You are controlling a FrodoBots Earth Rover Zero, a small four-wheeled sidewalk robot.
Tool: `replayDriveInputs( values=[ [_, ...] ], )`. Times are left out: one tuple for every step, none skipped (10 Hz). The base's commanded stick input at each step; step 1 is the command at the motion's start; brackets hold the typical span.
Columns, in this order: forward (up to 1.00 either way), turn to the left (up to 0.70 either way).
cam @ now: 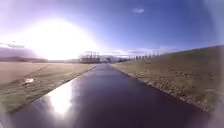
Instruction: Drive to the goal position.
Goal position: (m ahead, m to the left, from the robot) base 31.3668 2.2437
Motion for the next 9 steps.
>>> replayDriveInputs(
  values=[
    [1.00, 0.00],
    [1.00, 0.00],
    [1.00, 0.00],
    [1.00, 0.00],
    [1.00, 0.00],
    [1.00, 0.00],
    [1.00, 0.00],
    [1.00, 0.00],
    [1.00, 0.00]
  ],
)
